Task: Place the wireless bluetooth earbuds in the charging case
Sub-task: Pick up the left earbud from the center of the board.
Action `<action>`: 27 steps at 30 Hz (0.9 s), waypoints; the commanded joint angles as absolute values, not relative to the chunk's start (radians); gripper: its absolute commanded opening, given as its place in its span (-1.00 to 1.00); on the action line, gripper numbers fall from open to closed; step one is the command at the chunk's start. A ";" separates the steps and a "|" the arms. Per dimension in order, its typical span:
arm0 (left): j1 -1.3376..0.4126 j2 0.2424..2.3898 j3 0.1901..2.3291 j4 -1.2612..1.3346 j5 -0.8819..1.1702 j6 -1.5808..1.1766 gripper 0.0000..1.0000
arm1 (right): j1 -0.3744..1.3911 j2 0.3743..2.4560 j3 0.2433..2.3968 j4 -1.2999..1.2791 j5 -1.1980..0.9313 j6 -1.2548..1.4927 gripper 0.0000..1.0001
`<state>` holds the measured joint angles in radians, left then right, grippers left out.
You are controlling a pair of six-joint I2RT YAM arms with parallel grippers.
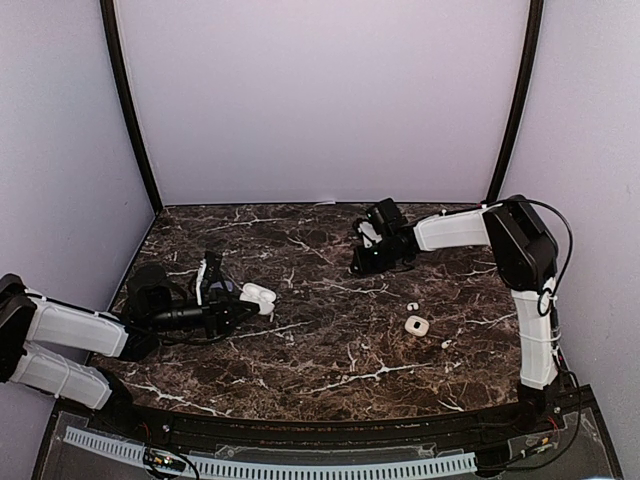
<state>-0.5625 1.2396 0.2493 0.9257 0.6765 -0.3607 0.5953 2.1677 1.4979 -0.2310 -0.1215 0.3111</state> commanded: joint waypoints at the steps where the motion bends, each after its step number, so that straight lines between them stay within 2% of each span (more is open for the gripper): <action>1: -0.557 1.212 0.233 0.936 0.697 -0.358 -0.72 | 0.603 2.140 1.474 -0.221 -0.135 0.300 -0.52; 7: -0.557 1.211 0.232 0.934 0.697 -0.359 -0.72 | 0.606 2.138 1.481 -0.222 -0.150 0.271 -0.58; 12: -0.557 1.210 0.232 0.935 0.698 -0.357 -0.72 | 0.610 2.128 1.480 -0.213 -0.150 0.247 -0.41; 20: -0.556 1.212 0.236 0.930 0.700 -0.357 -0.72 | 0.612 2.134 1.502 -0.219 -0.143 0.225 -0.53; 27: -0.557 1.218 0.241 0.930 0.702 -0.359 -0.72 | 0.611 2.120 1.493 -0.221 -0.139 0.221 -0.48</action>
